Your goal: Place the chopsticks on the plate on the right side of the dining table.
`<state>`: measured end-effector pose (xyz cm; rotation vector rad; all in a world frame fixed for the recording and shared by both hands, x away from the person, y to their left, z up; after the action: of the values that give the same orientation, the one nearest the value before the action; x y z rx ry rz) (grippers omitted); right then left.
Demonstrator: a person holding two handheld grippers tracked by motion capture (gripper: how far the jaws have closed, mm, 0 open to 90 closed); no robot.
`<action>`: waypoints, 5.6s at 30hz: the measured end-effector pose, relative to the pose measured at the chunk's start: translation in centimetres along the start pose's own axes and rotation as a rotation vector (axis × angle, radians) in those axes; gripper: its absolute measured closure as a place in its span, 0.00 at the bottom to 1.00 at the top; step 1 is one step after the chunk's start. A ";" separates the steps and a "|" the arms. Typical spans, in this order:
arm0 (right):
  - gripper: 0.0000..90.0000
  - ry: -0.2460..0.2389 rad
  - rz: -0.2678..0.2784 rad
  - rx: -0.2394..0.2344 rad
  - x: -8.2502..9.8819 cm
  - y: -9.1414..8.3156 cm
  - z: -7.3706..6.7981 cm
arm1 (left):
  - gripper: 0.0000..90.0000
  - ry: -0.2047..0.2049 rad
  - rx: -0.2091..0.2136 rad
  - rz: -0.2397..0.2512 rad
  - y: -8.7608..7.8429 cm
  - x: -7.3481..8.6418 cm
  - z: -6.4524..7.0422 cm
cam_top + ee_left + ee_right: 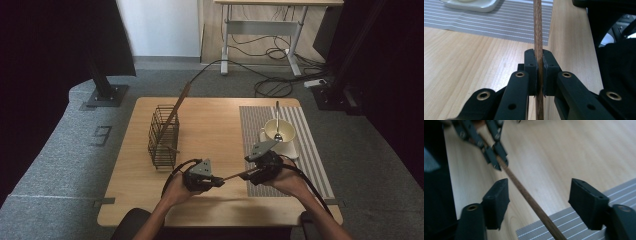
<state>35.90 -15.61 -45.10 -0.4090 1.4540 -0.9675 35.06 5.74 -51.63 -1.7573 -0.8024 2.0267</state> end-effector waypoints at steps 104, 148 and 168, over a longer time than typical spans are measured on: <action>0.92 0.342 -0.055 0.230 11.1 -4.6 9.2 | 0.00 -0.257 -0.299 -0.164 3.7 4.9 -2.7; 0.83 0.440 -0.183 0.261 16.6 -0.1 14.1 | 0.00 -0.265 -0.304 -0.162 3.8 4.8 -2.7; 0.43 0.441 -0.128 0.305 15.9 -1.9 12.2 | 0.00 -0.264 -0.306 -0.162 3.8 4.8 -2.7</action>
<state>44.29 -32.51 -52.18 -0.0632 1.6493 -1.4236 37.26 6.14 -57.95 -1.5244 -1.3538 2.1406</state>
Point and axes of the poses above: each handheld gripper's, and its own axes: y roughly forward along the jaws, x roughly out of its underside, z roughly to its right, the point moved 3 cm from there along y, roughly forward along the jaws, and after that the axes turned 4 degrees about -y, right-handed, at the moved point
